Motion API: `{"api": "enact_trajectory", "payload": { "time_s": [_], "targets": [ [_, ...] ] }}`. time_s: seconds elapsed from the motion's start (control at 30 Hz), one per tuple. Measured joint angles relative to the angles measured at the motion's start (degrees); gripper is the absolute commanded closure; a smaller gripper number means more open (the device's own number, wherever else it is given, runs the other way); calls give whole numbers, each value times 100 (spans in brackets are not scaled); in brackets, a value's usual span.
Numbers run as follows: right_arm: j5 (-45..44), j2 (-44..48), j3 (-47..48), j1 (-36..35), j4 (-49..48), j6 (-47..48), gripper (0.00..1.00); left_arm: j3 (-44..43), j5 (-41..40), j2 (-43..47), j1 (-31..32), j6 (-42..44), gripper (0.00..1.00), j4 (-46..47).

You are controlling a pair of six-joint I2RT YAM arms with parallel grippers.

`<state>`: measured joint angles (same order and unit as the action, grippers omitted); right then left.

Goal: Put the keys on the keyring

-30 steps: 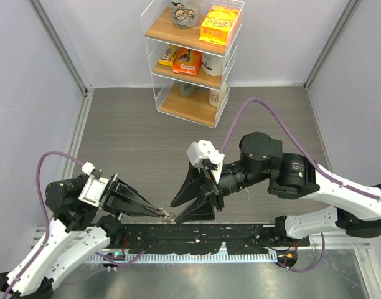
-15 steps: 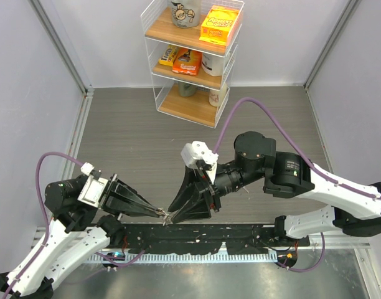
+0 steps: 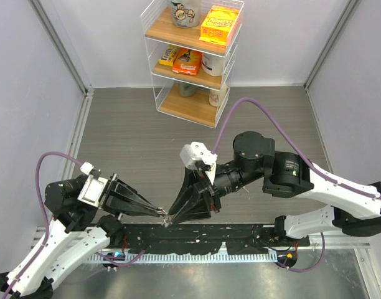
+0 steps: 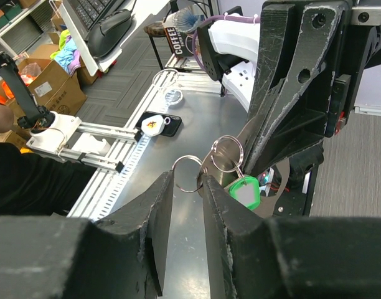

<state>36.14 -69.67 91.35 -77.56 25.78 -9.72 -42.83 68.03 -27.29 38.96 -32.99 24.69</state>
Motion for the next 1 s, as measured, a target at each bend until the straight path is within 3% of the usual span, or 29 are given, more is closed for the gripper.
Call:
{"api": "enact_trajectory", "payload": {
  "time_s": [0.07, 0.33, 0.57, 1.0],
  "targets": [
    [-4, -28, 7, 0, 0, -15, 63, -2, 0, 0, 2, -2, 100, 0],
    [-98, -122, 7, 0, 46, -70, 62, 0, -33, 7, 4, 0, 100, 0],
    [-173, -125, 7, 0, 105, -79, 81, 0, -50, 20, 4, 0, 100, -2],
    [-380, 114, -153, 0, 118, -28, 83, 0, -133, 31, 4, 17, 100, -9]
  ]
}}
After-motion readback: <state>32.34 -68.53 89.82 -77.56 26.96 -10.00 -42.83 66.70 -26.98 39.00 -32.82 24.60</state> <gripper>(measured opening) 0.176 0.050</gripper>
